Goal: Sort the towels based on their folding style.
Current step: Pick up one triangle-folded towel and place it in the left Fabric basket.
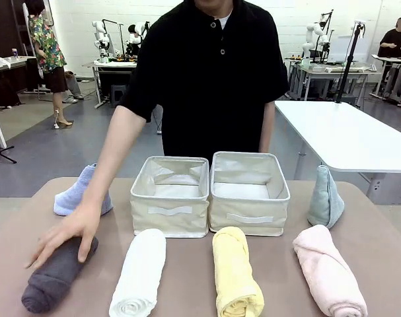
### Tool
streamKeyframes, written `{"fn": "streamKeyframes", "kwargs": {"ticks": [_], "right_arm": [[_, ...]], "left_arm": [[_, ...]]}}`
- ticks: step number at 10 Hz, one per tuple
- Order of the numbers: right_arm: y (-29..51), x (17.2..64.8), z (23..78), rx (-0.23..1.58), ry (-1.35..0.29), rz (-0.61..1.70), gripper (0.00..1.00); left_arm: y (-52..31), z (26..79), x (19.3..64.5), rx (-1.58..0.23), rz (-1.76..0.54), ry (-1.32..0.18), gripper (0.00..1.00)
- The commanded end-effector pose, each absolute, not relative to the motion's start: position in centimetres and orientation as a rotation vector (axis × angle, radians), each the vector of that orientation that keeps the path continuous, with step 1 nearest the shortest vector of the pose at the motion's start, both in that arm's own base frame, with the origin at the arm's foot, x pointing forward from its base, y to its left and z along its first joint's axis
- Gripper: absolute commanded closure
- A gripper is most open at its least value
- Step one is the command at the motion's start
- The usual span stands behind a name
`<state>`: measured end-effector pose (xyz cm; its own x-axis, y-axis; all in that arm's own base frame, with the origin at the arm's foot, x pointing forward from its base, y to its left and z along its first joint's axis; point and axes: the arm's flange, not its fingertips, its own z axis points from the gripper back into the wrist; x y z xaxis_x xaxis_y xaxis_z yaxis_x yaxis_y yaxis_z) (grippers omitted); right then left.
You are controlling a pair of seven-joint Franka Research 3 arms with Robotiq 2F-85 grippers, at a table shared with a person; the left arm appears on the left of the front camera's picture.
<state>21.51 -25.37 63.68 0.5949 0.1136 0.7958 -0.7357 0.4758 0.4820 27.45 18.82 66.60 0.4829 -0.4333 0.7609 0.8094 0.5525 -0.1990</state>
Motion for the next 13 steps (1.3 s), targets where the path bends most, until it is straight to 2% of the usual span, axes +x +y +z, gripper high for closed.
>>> {"fn": "streamKeyframes", "kwargs": {"ticks": [1,13], "right_arm": [[-25.23,21.65,64.16,0.947,-0.789,0.601,0.00],[-25.23,21.65,64.16,0.947,-0.789,0.601,0.00]], "left_arm": [[18.93,66.71,27.38,-0.602,-0.834,-0.733,0.00],[18.93,66.71,27.38,-0.602,-0.834,-0.733,0.00]]}}
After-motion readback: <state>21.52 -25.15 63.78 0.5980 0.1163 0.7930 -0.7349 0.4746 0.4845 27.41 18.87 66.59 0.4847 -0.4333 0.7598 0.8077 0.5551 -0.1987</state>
